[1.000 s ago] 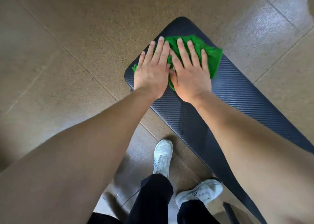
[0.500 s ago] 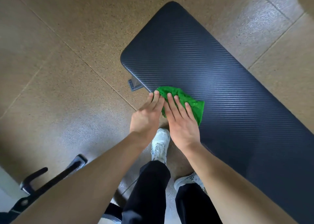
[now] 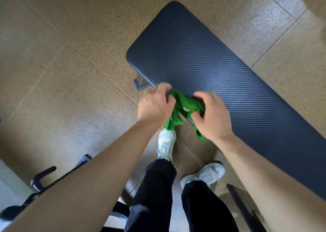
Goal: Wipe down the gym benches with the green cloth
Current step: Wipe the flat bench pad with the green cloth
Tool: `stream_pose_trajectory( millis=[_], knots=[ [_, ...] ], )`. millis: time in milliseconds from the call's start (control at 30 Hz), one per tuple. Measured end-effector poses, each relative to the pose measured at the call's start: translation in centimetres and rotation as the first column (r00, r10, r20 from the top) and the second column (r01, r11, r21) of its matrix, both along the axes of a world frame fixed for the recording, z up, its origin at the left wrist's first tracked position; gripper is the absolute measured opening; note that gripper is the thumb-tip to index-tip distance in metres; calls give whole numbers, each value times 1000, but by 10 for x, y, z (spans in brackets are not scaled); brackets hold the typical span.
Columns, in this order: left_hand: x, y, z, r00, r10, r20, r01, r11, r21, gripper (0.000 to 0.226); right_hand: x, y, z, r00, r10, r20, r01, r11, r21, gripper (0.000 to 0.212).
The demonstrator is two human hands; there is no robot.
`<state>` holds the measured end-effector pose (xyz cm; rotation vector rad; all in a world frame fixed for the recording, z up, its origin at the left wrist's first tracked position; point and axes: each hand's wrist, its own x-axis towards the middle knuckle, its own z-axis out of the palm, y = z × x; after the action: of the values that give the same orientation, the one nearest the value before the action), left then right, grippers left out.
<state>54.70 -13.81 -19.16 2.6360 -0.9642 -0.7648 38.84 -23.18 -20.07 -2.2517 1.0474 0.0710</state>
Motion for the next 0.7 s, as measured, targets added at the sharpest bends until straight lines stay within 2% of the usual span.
stream_pose_trajectory(
  millis=[33,67,133,200,267,400,500,567,700],
  knots=[
    [4,-8,-5,992,4,129,9,995,-95,37,6,-11,-6,998,43,-50,-49,991,-124,65],
    [5,-17,-11,982,-17,188,40,992,-121,44,11,-19,-15,980,136,-146,-166,963,-213,74],
    [-2,-28,-32,957,-231,177,234,972,7,57,17,-20,-40,873,364,-325,-444,869,-219,81],
    [-14,-26,-60,899,-411,150,395,910,121,68,23,-15,-62,789,491,-368,-584,785,-205,79],
    [-4,-22,-81,899,-406,164,395,914,95,79,35,-16,-73,793,495,-355,-589,772,-239,77],
    [57,-42,-92,873,-394,286,394,917,61,78,91,-45,-78,831,484,-274,-553,771,-316,70],
    [119,-76,-93,899,-231,371,251,968,-6,66,163,-84,-83,823,510,-250,-568,749,-341,68],
    [153,-97,-95,911,-148,384,155,988,13,62,200,-104,-84,837,481,-259,-546,765,-343,64],
    [141,-100,-90,947,-23,319,46,997,-64,51,194,-84,-81,901,361,-239,-428,831,-356,57]
  ],
)
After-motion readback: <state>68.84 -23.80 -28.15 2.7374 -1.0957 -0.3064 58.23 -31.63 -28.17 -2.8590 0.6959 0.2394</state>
